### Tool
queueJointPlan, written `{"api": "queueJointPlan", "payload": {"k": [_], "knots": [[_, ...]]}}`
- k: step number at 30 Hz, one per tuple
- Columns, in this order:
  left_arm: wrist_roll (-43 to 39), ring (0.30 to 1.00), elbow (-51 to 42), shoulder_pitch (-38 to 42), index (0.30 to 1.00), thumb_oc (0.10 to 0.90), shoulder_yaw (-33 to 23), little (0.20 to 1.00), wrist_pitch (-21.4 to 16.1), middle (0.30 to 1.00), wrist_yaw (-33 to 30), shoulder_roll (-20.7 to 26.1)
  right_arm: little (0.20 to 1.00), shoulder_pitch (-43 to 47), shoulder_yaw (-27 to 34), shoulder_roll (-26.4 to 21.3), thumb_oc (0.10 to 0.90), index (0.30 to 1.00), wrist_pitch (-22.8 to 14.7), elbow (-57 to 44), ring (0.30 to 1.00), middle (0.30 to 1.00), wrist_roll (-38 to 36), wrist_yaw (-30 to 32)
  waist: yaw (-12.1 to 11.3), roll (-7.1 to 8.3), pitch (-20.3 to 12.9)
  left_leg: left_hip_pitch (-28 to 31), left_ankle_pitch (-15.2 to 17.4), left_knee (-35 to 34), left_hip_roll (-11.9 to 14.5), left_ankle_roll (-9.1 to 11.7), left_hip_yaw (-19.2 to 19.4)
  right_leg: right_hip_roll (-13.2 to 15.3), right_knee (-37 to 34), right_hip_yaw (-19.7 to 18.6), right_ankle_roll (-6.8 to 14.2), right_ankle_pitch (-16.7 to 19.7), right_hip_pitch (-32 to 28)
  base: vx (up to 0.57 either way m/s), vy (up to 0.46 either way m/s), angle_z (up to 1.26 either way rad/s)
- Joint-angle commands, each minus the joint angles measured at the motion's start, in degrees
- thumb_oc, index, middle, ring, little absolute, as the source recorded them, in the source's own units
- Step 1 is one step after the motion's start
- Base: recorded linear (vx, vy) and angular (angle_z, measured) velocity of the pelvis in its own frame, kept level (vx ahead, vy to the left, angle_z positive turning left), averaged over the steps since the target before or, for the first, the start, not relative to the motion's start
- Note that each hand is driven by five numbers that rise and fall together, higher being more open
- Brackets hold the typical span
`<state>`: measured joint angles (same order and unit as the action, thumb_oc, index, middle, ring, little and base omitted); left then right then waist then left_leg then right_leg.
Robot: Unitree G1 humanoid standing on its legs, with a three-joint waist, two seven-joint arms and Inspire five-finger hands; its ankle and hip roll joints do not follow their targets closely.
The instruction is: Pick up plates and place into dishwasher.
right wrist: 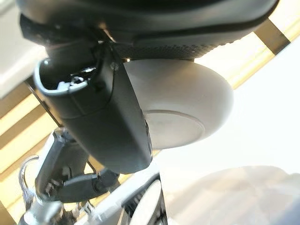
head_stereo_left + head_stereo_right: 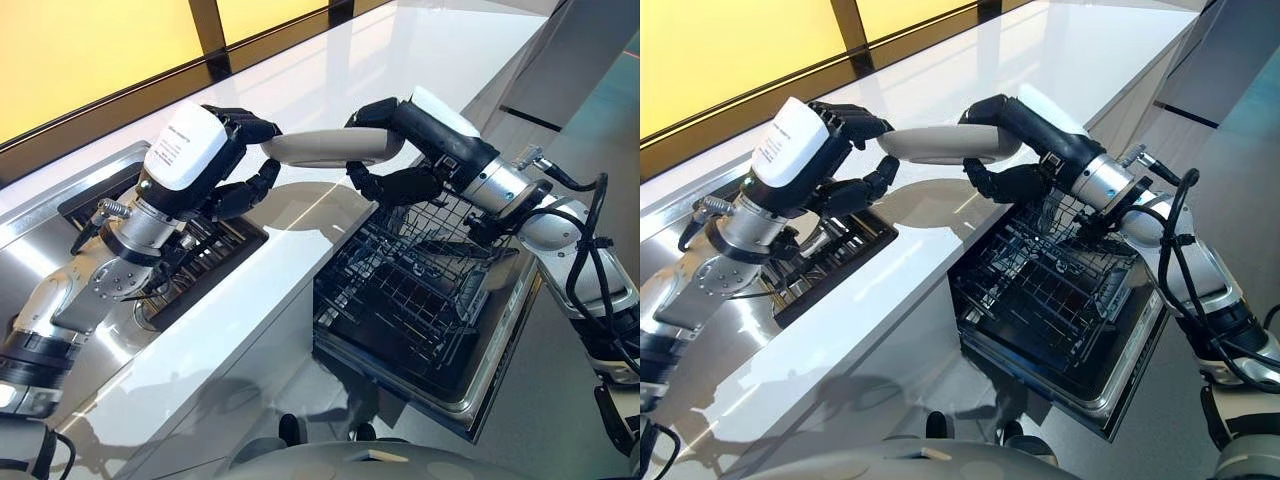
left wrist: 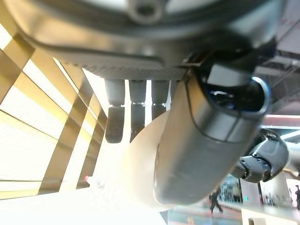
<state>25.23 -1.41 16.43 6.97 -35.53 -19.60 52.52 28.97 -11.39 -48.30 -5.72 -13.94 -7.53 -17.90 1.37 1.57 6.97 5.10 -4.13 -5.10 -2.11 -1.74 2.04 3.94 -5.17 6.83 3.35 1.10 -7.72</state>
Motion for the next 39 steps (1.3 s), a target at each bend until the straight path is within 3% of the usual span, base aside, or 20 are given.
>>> {"api": "queueJointPlan", "payload": {"k": [1, 6, 7, 8, 9, 13, 18, 26, 32, 39], "knots": [[-2.4, 0.300, -4.2, 8.9, 0.300, 0.100, -3.9, 0.200, -6.1, 0.300, -9.4, -1.2, 0.200, 3.3, 0.3, 1.8, 0.100, 0.300, 0.1, -0.5, 0.300, 0.300, -3.2, 2.6, -0.2, -1.04, -6.1, 2.2, 7.8, 0.1, -2.6, -0.1, -0.4, -4.4, 7.0, 0.8, 0.6, -5.1, 3.3, 0.00, 0.000, 0.00], [-5.7, 0.300, -2.9, 9.0, 0.300, 0.100, -3.4, 0.200, -5.1, 0.300, -9.1, -1.3, 0.200, 3.0, 2.1, 2.8, 0.100, 0.300, -0.5, 1.4, 0.300, 0.300, -4.9, 7.3, -0.1, -1.23, -6.0, 2.2, 7.8, 0.1, -2.4, -0.1, -0.2, -4.4, 7.0, 0.8, 0.7, -5.2, 3.2, 0.00, 0.000, 0.00], [-6.6, 0.401, -2.7, 9.0, 0.401, 0.218, -3.5, 0.318, -5.0, 0.401, -8.6, -1.4, 0.200, 2.9, 2.3, 3.0, 0.100, 0.300, -0.8, 1.7, 0.300, 0.300, -5.0, 8.1, -0.1, -1.24, -6.0, 2.3, 7.8, 0.1, -2.4, -0.1, -0.2, -4.4, 7.0, 0.8, 0.7, -5.2, 3.2, 0.00, 0.000, 0.00], [-8.4, 0.401, -2.6, 8.7, 0.401, 0.218, -3.7, 0.318, -4.4, 0.401, -7.5, -1.6, 0.200, 2.7, 2.7, 3.3, 0.100, 0.300, -1.3, 2.2, 0.300, 0.300, -5.2, 9.2, -0.2, -1.24, -5.9, 2.3, 7.8, 0.1, -2.4, -0.2, -0.2, -4.4, 7.0, 0.7, 0.7, -5.2, 3.1, 0.00, 0.000, 0.00], [-11.5, 0.900, -2.4, 8.5, 0.900, 0.800, -3.8, 0.900, -2.8, 0.900, -5.6, -2.3, 0.200, 2.5, 3.4, 3.9, 0.100, 0.300, -2.1, 2.8, 0.300, 0.300, -5.1, 11.1, -0.2, -1.25, -5.8, 2.4, 7.8, 0.1, -2.4, -0.2, -0.2, -4.5, 7.0, 0.7, 0.7, -5.2, 3.1, 0.00, 0.000, 0.00], [-21.3, 0.900, -0.9, 8.5, 0.900, 0.800, -4.0, 0.900, 2.8, 0.900, 1.9, -4.4, 0.200, 3.1, 5.6, 5.4, 0.100, 0.300, -5.3, 5.0, 0.300, 0.300, -3.8, 18.5, -0.2, -1.36, -5.4, 2.7, 7.9, 0.1, -2.4, -0.3, -0.2, -4.6, 7.0, 0.6, 0.7, -5.3, 2.8, 0.00, 0.000, 0.00], [-27.6, 0.900, 0.2, 9.4, 0.900, 0.800, -4.5, 0.900, 10.3, 0.900, 6.7, -5.2, 0.200, 3.0, 10.3, 5.5, 0.100, 0.300, -6.6, 9.0, 0.300, 0.300, -1.0, 28.8, 0.2, -1.73, -5.0, 3.1, 8.1, 0.1, -2.4, -0.4, -0.3, -4.8, 7.1, 0.3, 0.7, -5.5, 2.5, 0.00, 0.000, 0.00], [-28.0, 0.900, 2.8, 8.1, 0.900, 0.800, -9.0, 0.900, 14.3, 0.900, 7.5, -1.5, 0.200, -4.2, 20.0, 1.1, 0.100, 0.300, -4.2, 16.2, 0.300, 0.300, 5.6, 41.7, 1.2, -2.52, -4.6, 3.3, 8.4, 0.3, -2.3, -0.7, 0.2, -5.1, 7.8, -0.8, 0.6, -6.0, 2.8, 0.01, -0.006, -0.01], [-25.8, 0.900, 3.3, 5.0, 0.900, 0.800, -12.8, 0.900, 14.6, 0.900, 6.4, 1.7, 0.200, -10.4, 25.2, -0.6, 0.100, 0.300, 0.0, 23.1, 0.300, 0.300, 4.9, 44.9, 1.2, -3.03, -4.2, 3.7, 8.5, 0.4, -2.3, -0.8, 0.1, -5.3, 8.2, -1.1, 0.5, -6.4, 2.6, 0.06, -0.043, -0.06], [-25.9, 0.900, 4.2, 2.1, 0.900, 0.800, -16.1, 0.900, 16.2, 0.900, 6.0, 5.1, 0.200, -13.9, 23.8, -2.0, 0.100, 0.300, 4.1, 30.6, 0.300, 0.300, 6.6, 40.1, 0.3, -3.50, -3.3, 3.4, 8.4, 0.6, -2.0, -0.7, -0.5, -5.1, 9.4, 0.3, 0.2, -7.4, 2.9, 0.07, -0.078, 0.00]]}}
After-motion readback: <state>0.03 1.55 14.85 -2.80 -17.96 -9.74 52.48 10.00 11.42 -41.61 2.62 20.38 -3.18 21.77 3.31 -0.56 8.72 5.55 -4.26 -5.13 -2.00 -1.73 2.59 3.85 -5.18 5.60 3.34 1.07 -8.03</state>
